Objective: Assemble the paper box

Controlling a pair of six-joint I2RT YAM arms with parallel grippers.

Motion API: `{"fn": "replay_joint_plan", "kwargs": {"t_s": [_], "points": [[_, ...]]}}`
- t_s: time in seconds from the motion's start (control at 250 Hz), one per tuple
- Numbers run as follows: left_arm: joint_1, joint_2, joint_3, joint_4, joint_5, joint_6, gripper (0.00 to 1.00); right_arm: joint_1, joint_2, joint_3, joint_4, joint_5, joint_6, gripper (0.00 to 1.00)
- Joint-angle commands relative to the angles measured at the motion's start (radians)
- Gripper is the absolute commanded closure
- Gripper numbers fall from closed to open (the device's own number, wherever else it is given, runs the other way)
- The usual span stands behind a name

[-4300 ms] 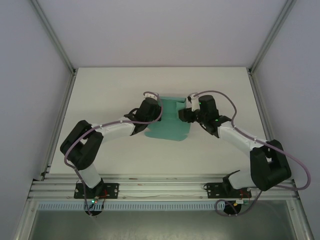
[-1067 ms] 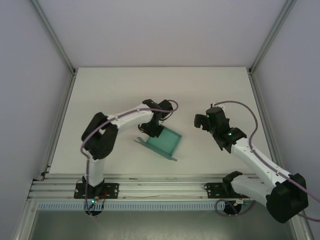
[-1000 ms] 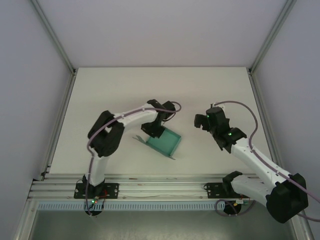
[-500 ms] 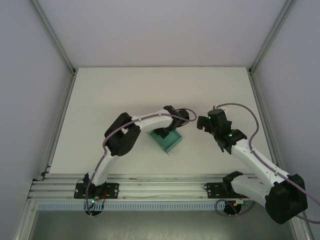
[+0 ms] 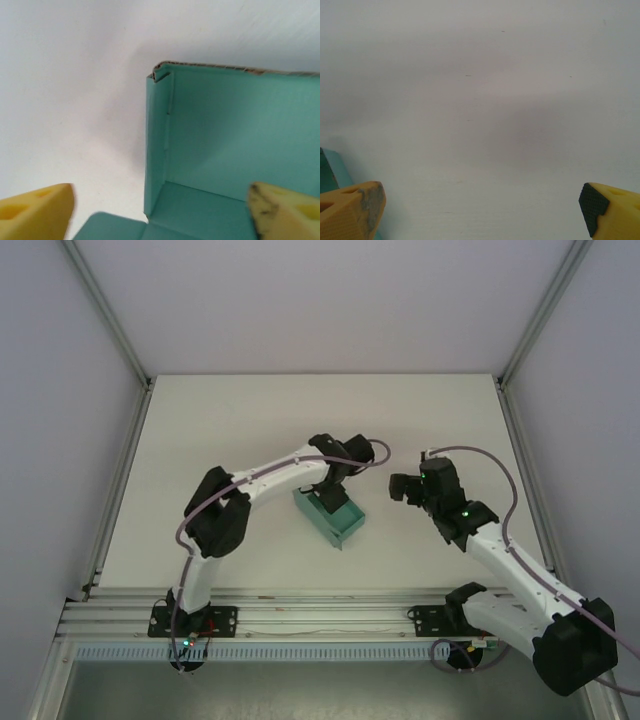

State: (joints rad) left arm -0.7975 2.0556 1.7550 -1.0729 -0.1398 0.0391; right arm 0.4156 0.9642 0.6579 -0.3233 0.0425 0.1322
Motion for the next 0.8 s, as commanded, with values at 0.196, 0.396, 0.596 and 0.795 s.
{"fn": "replay_joint_plan", "kwargs": {"t_s": [0.196,0.396,0.596,0.795], "points": [[0.136,-0.205,0.015,0.159,0.105,-0.124,0.00,-0.005,0.089,0.033,0.091,-0.195,-0.192,0.00],[0.319,-0.462,-0.292,0.485,0.107,-0.345,0.00,-0.003,0.377,0.249,0.075,-0.448,-0.475,0.04],[0.552,-0.633,-0.614,0.650,0.350,-0.493,0.00,0.079,0.692,0.530,-0.198,-0.666,-1.165,0.08],[0.598,-0.673,-0.744,0.653,0.342,-0.506,0.00,0.146,0.991,0.924,-0.568,-0.786,-1.588,0.07]]}}
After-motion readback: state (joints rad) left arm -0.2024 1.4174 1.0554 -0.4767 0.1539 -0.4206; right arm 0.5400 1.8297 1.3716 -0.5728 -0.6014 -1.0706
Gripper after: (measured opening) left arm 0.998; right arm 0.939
